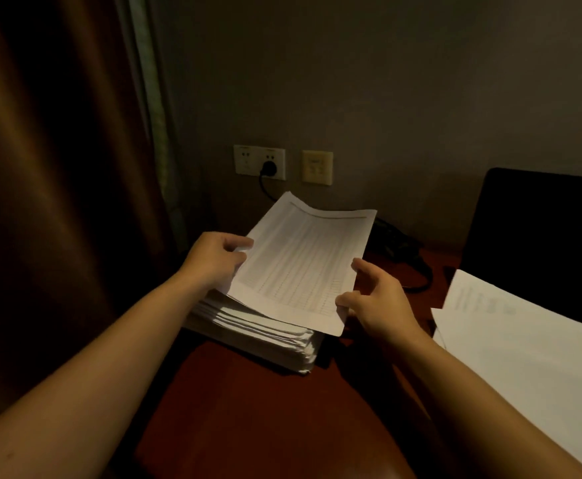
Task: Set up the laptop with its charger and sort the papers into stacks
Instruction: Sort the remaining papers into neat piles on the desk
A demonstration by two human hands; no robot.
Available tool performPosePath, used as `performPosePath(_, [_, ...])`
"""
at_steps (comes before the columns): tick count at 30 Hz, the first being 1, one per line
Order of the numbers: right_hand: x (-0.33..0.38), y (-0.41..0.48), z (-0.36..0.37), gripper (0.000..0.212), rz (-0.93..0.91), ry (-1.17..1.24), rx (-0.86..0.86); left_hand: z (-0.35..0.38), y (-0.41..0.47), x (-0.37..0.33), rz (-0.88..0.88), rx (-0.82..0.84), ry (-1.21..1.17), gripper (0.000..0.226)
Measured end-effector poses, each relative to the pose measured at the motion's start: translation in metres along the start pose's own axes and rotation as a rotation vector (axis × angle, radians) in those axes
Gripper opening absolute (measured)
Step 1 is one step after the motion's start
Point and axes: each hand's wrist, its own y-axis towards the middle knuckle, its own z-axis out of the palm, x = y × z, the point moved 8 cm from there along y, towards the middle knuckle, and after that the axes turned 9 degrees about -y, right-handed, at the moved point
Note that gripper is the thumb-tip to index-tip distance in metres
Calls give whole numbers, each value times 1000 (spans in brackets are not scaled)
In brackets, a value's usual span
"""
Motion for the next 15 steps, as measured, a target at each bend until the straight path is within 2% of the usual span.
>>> performPosePath(4, [5, 5, 10, 72, -52, -92, -9, -12, 7, 9, 25, -22, 151, 32])
performPosePath(10, [8, 12, 23, 55, -207, -413, -26, -13, 8, 23, 33, -39, 316, 27])
performPosePath(13, [5, 14, 28, 46, -260, -600, -55, -8, 5, 19, 126, -24, 531, 21])
performPosePath(15, [7, 13, 31, 49, -256, -732, -58, -1, 2, 12, 195, 23, 663, 23])
